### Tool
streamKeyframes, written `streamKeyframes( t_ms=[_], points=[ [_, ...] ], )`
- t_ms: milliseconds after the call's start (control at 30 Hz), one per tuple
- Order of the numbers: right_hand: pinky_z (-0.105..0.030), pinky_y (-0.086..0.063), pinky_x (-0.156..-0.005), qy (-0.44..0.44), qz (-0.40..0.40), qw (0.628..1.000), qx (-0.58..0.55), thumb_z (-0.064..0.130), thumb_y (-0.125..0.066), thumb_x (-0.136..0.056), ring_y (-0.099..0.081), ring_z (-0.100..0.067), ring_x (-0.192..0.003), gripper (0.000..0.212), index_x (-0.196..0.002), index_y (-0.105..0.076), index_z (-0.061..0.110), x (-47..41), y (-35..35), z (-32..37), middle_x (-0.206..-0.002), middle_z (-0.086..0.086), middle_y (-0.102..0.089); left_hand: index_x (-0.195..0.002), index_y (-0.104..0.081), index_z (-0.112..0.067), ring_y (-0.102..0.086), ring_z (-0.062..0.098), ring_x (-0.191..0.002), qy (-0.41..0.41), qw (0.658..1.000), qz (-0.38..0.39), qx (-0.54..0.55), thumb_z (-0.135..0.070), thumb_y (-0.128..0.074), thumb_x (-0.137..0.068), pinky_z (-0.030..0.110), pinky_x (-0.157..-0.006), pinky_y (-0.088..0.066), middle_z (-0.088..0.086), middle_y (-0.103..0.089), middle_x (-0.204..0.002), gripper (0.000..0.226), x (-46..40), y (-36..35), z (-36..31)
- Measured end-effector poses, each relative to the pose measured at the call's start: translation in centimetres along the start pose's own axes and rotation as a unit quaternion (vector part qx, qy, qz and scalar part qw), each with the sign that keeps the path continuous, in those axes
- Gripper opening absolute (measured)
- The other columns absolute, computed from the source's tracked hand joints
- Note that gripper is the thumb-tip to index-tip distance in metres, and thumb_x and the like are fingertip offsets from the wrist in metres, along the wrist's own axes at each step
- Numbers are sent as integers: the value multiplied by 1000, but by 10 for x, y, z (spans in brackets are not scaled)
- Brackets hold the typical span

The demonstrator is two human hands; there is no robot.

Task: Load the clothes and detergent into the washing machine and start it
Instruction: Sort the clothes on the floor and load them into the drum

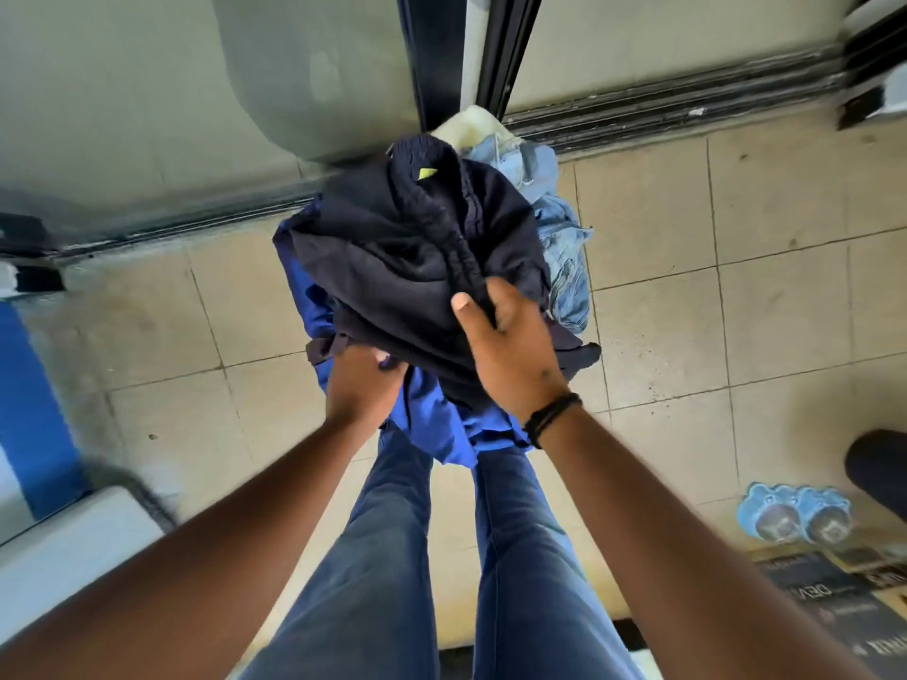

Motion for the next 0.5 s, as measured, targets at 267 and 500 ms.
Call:
streamKeyframes(
  t_ms=[267, 500],
  points=[
    [-32, -33, -66, 84, 138, 966, 203, 38, -52, -98, -57, -36, -82, 27, -80, -41, 22, 81, -27, 69, -79, -6, -61, -82, -55, -20, -61, 28, -76, -6, 984, -127, 127, -47, -49, -92, 40, -69, -47, 2, -68, -79, 29, 76, 138, -55],
    [-45, -46, -88, 206, 183, 909, 312, 35, -51, -97, -61, -34, -96, 16, -87, -57, 24, 168, -30, 201, -99, -7, -68, -67, -67, -6, -62, 24, -59, 64, 983, 171, 23, -42, -80, -78, 30, -55, -48, 15, -65, -63, 40, 120, 192, -138]
  ],
)
Point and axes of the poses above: each hand's wrist, its own x-axis away from the middle knuckle, its own y-axis out of the back of the hand, z = x × y, the point moved 10 cm from there along -x, towards the middle knuckle
